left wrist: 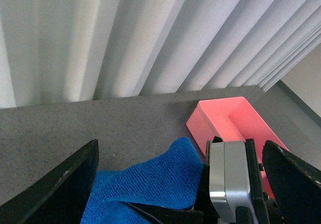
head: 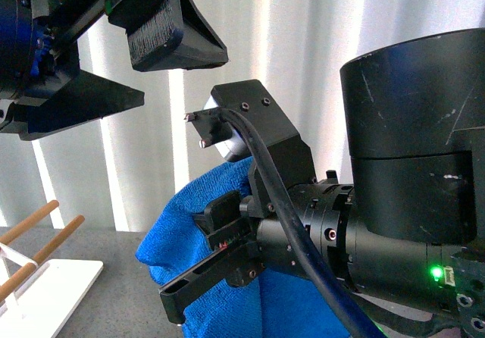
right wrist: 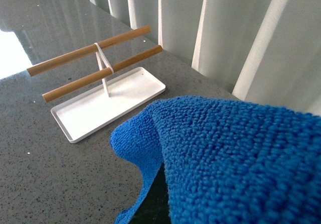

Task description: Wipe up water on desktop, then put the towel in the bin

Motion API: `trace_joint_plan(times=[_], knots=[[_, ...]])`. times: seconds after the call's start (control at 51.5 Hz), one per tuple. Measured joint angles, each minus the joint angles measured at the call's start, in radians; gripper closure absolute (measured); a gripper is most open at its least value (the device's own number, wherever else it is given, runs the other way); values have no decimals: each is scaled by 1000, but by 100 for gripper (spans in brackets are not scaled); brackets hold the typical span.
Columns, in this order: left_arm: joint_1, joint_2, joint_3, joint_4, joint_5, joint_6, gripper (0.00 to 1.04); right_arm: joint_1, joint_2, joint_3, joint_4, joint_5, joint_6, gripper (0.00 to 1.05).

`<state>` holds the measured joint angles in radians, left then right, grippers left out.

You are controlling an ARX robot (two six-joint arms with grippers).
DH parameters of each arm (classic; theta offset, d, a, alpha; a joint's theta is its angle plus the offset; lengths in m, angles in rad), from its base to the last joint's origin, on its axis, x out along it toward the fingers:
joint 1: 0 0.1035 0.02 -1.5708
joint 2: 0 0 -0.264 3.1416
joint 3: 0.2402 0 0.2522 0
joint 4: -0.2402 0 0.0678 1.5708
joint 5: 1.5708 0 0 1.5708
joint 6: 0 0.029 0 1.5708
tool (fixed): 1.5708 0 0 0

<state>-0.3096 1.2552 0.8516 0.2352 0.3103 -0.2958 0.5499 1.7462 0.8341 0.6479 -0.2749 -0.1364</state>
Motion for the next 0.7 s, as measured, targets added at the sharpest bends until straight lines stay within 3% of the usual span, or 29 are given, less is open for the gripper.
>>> trace_joint_plan(times=[0.155,0.252,0.33,0.349,0.698], knots=[[0,0,0,0,0,0,7,-21,-8,-8,-2,-2,-2,101],[-29,-14,-67,149,-288,92,18,-29,-14,-15,-2,-6,-5,101],[-18,-71,-196,290,-553,208,34,-35,-15,-21,-2,-8,-7,101],[-9,-86,-222,305,-577,221,37,-37,-15,-23,-2,-9,-8,101],[112,-282,-513,389,-499,278,93,-43,-26,-33,0,-16,-24,101]])
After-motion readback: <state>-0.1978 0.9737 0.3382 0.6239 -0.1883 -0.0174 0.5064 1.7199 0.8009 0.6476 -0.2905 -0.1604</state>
